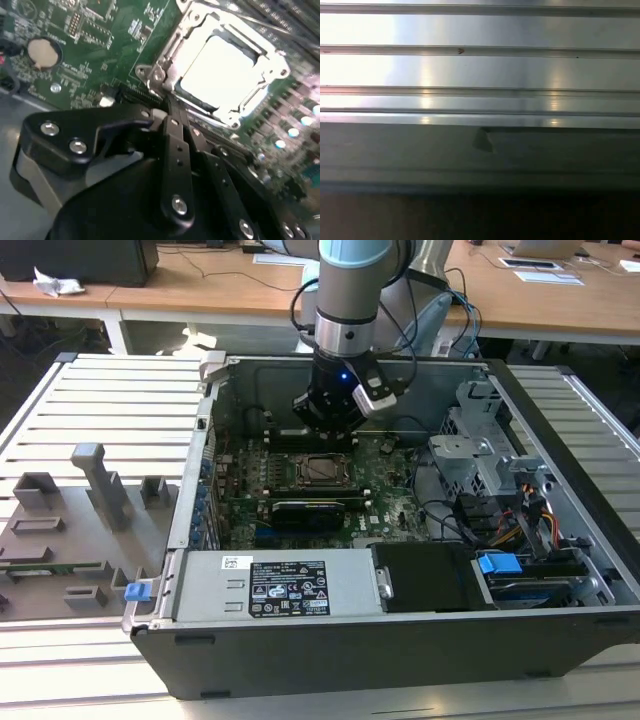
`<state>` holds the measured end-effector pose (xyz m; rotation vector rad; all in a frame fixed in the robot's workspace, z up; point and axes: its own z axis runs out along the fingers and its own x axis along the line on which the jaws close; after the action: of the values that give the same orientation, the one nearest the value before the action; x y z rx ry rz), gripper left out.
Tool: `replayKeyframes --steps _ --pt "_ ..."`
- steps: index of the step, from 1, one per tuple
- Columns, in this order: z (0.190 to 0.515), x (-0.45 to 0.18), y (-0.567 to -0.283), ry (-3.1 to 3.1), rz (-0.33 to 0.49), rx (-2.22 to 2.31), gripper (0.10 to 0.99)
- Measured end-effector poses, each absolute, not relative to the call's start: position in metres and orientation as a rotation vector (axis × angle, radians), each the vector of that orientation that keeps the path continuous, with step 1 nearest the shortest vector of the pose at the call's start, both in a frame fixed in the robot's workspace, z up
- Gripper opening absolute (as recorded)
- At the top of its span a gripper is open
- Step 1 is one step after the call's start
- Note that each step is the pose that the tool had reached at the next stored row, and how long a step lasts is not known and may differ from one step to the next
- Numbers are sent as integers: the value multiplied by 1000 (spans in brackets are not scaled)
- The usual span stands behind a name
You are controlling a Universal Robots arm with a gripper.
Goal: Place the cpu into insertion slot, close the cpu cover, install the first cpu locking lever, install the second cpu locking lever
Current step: 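Install the first cpu locking lever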
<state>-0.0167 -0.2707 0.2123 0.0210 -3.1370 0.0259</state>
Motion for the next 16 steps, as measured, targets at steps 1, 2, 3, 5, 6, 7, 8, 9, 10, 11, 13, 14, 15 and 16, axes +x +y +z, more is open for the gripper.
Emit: replayKeyframes --steps 1,2,3,5,6,7,8,9,10,11,13,14,15,16 --pt "213 -17 -271 -3137 26 21 106" --pt "213 -17 -272 -3138 26 21 106" --pt "213 -17 -275 -3137 27 21 106" --pt "213 -18 -280 -3137 27 21 106" --pt "213 -18 -285 -3137 27 21 106" --pt "213 -18 -289 -3137 27 21 106" --pt "213 -19 -291 -3137 27 21 106" --pt "213 -19 -294 -3137 28 21 106" --pt "213 -19 -296 -3137 28 21 106" --pt "213 -19 -300 -3137 29 21 106" --pt "213 -19 -307 -3137 32 21 106" --pt "213 -19 -310 -3137 33 21 106" --pt "213 -19 -312 -3137 33 21 106" --pt "213 -19 -316 -3137 34 21 106"
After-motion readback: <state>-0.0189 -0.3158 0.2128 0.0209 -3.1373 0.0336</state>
